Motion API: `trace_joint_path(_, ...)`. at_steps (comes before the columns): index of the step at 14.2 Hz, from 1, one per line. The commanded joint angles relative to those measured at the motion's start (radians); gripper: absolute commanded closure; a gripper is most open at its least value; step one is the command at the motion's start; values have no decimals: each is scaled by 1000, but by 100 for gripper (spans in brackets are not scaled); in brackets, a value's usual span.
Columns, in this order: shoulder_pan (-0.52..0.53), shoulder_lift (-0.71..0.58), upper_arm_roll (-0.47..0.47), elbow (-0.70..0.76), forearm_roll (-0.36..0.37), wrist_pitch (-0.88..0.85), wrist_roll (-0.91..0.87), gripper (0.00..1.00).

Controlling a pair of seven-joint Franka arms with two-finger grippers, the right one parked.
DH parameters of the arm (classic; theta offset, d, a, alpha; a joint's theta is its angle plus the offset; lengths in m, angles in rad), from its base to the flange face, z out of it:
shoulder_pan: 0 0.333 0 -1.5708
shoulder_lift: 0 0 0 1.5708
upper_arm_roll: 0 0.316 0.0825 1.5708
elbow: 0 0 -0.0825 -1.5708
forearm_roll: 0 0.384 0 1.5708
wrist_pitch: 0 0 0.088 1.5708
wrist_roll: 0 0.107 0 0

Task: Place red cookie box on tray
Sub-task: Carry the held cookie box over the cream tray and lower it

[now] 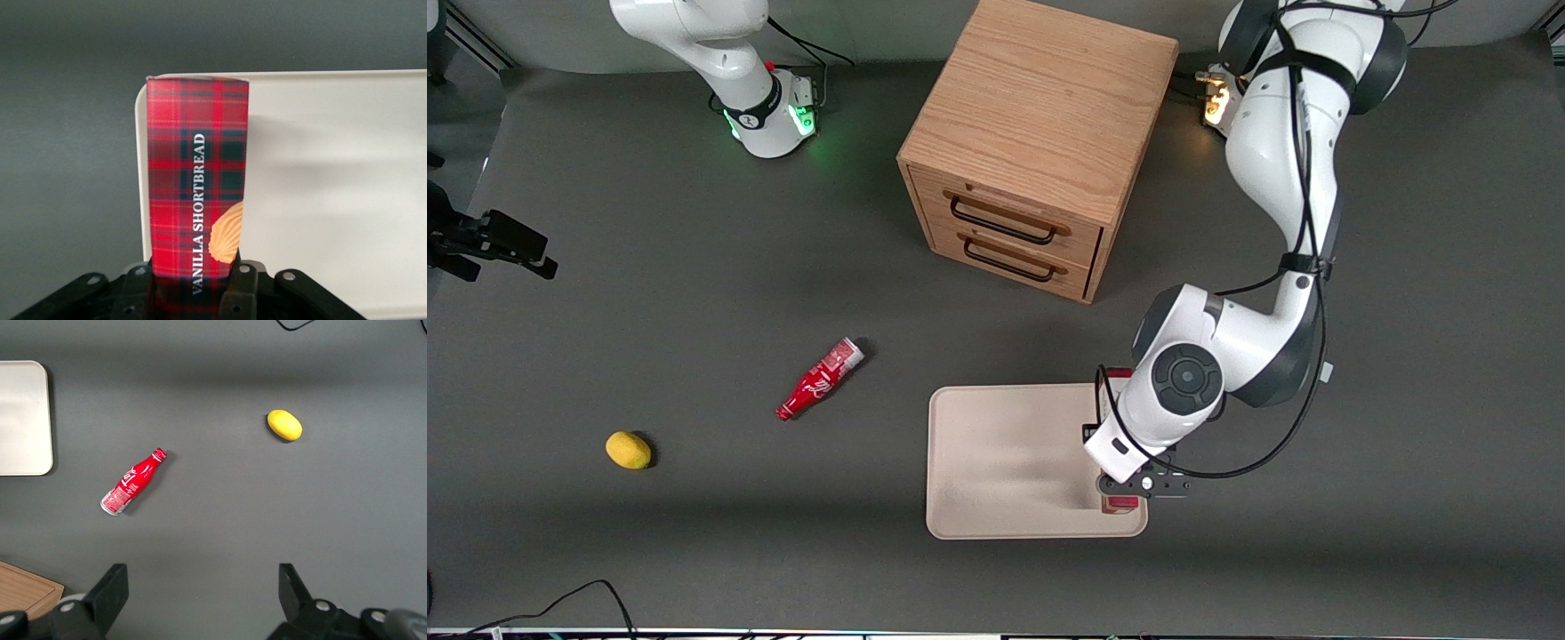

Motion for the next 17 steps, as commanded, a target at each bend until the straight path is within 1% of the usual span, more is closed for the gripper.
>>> trace_joint_path(1, -11, 49, 15, 59, 19, 26, -27, 100)
trace_joint_path(4, -9, 66, 15, 57, 54, 43, -25, 100)
trace_joint_path(9, -11, 76, 15, 49, 54, 68, -30, 100)
trace_joint_path(10, -11, 76, 15, 46, 54, 68, -30, 96)
trace_joint_path(11, -11, 76, 15, 46, 54, 71, -30, 83)
trace_joint_path(12, -11, 77, 15, 43, 54, 83, -30, 81)
trace_joint_path(13, -11, 79, 15, 42, 54, 89, -33, 55)
trace_joint_path(14, -11, 79, 15, 42, 54, 89, -30, 1)
trace_joint_path(17, -12, 72, 15, 42, 57, 71, -31, 0)
